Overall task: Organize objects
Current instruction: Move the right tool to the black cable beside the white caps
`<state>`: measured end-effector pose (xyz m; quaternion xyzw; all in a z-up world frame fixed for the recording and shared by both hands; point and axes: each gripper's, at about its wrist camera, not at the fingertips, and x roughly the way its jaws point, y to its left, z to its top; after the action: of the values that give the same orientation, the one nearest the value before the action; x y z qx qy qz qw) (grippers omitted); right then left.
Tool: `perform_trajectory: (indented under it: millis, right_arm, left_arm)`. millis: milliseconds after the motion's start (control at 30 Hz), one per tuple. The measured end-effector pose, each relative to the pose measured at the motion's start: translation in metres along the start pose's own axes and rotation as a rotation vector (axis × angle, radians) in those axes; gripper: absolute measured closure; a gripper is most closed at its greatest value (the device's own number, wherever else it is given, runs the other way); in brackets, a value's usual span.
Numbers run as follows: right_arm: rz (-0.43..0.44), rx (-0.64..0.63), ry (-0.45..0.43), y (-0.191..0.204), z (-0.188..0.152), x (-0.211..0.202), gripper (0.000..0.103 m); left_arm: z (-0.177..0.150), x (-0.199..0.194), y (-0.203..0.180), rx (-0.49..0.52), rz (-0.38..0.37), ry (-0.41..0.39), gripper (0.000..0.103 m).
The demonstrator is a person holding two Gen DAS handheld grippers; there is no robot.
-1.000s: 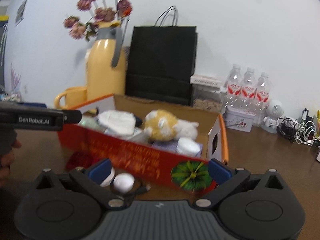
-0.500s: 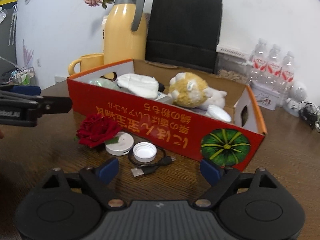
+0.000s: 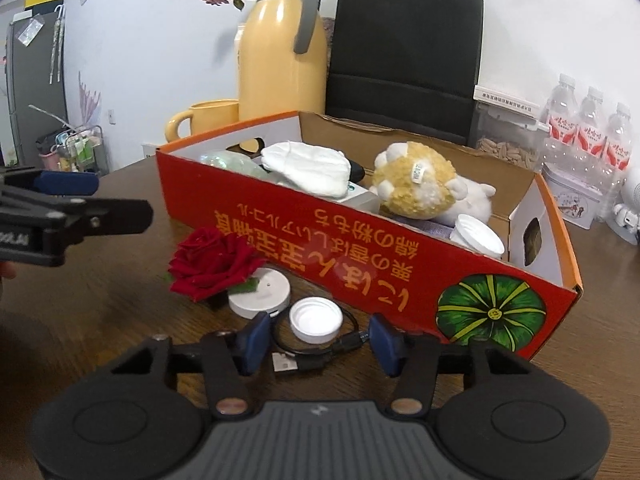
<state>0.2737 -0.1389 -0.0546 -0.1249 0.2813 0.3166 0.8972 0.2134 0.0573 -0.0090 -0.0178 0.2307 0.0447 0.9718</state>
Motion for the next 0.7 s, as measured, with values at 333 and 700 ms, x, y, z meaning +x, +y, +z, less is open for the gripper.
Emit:
perform_trajectory:
  millis: [333,700]
  right_arm:
    - [-0.023,0.012,-0.086,0.001,0.001,-0.020,0.052]
    - [-0.063,0.095,-0.190,-0.009,-0.009,-0.059,0.052]
  left_arm:
    - [-0.001,0.002,0.000,0.004,0.004,0.006,0.000]
    - [-0.003,0.006,-0.003,0.010,-0.007,0.008,0.000]
